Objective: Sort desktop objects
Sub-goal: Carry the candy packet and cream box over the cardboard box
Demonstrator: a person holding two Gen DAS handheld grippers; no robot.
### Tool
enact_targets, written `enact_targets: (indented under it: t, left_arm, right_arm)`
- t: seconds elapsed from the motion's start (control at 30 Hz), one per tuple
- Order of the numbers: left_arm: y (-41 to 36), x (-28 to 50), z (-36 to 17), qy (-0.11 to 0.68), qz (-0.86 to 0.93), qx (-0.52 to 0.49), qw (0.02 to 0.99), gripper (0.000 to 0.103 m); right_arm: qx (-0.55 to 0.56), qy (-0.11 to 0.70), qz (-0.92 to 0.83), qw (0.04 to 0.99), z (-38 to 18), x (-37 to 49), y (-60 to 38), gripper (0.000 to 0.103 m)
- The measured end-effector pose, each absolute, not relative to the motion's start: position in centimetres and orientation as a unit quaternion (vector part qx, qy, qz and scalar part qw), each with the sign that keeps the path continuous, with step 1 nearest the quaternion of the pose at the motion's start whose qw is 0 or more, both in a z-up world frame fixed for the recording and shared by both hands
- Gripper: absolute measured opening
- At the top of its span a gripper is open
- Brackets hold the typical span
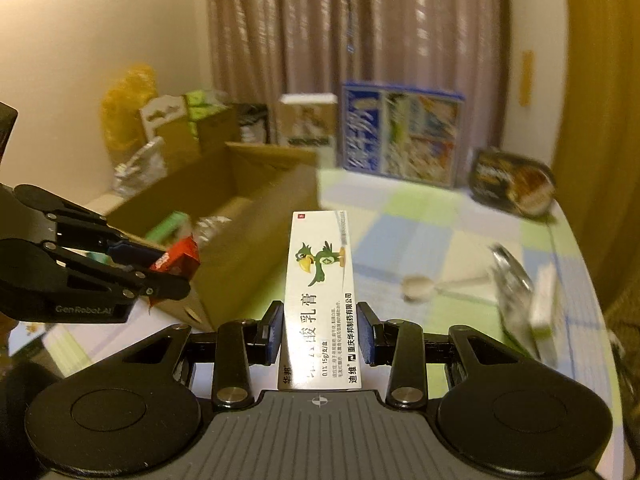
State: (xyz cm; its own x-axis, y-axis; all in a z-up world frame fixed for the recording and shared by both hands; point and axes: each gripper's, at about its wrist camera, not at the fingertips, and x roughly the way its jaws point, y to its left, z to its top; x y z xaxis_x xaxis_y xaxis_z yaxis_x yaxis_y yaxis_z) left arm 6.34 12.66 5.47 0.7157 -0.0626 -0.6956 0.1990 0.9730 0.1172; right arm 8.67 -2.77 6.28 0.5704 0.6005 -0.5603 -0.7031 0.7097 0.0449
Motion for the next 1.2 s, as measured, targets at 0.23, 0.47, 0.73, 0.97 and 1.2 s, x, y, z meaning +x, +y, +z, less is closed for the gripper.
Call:
enact_targets:
  t: [0.23, 0.47, 0.73, 0.97, 1.2]
  left_arm:
    - [17.6, 5.3, 8.3, 0.351, -0.029, 0.093, 0.931, 0.021]
    - [22.0, 5.2, 9.3, 0.349, -0.002, 0.080, 0.934, 0.021]
    - [25.2, 6.1, 8.9, 0.352, 0.010, 0.070, 0.934, 0.021]
    - [26.6, 7.8, 8.5, 0.354, 0.013, 0.068, 0.933, 0.021]
    - [27.8, 9.2, 7.5, 0.359, 0.015, 0.064, 0.931, 0.021]
  right_arm:
    - [-0.102, 0.255, 0.405, 0.872, 8.2, 8.4, 2.4, 0.035]
    - [-0.121, 0.244, 0.430, 0.861, 9.6, 8.9, 6.8, 0.035]
    - [-0.138, 0.245, 0.446, 0.850, 9.2, 10.2, 11.0, 0.035]
    - [-0.141, 0.253, 0.451, 0.844, 8.3, 11.4, 13.3, 0.035]
    - [-0.144, 0.259, 0.451, 0.842, 7.4, 12.7, 14.3, 0.035]
